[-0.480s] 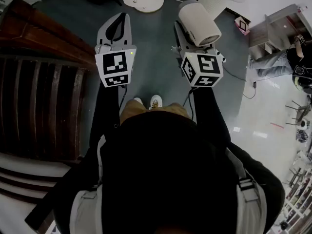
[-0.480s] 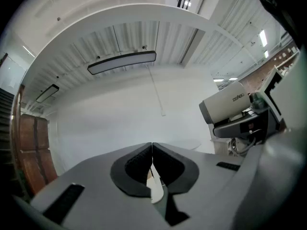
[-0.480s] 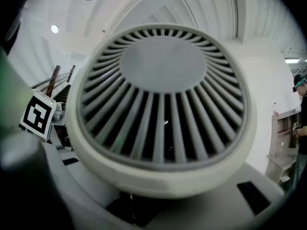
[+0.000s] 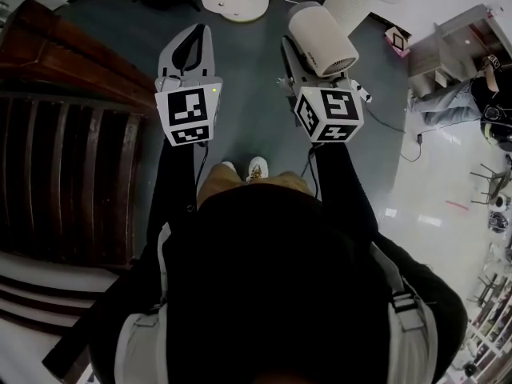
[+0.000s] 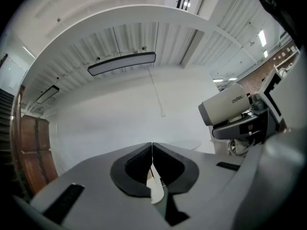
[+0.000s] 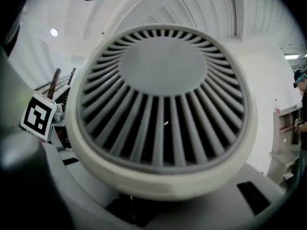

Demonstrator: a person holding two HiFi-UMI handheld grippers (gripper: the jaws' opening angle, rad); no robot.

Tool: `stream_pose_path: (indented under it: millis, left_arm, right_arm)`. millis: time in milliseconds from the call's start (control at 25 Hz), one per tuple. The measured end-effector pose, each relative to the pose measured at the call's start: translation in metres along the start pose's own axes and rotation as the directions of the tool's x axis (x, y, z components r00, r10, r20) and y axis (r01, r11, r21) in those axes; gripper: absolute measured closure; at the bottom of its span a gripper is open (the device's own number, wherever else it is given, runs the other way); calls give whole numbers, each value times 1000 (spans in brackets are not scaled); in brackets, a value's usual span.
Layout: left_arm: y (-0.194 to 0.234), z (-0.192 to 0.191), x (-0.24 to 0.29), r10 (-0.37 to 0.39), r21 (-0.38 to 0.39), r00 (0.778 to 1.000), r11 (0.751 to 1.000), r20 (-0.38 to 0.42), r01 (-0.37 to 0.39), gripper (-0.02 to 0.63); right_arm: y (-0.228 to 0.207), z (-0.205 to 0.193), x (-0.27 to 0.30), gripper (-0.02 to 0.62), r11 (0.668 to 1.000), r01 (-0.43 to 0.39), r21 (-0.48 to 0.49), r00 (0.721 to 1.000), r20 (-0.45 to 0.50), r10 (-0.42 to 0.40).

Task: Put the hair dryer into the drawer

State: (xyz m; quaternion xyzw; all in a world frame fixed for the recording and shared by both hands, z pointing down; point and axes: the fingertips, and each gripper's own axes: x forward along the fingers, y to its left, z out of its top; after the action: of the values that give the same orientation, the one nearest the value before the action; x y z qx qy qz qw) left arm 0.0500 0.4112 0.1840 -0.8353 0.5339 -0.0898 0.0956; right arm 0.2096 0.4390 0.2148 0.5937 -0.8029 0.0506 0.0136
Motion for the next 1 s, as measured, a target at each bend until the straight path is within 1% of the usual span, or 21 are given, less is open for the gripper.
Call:
stream_pose_path:
  millis: [360,520,560,680,840,1000]
  left_arm:
    - [4,-1,-5,4,0,1000,1000,1,-4,589]
    - [9,1,3,-2,-80,1000,997,18,4,589]
    - [12,0,6,-1,-78,1000,997,20,3,589]
    - [17,-9,17,0,-29,1000,1000,-1,0,589]
    - [29,-21,41,-5,-49,1000,999,-10,5,589]
    - [44,-26,71,-13,-47,1000,999,-10,12,589]
  right_arm:
    - [2,0,-1,388,1000,-1,20,1000,9,1]
    - [-2,1,6,388,1000,-3,16,1000,5,3]
    - [-3,0,10,388,1000,-3,14,1000,3,3]
    - [-5,-4,23,388,1000,-2,22,1000,-6,2]
    - [-11,-8,49,388,1000,7,21,1000,-16,-6]
    - [-17,-8,80,388,1000,9,17,1000,-29,-9]
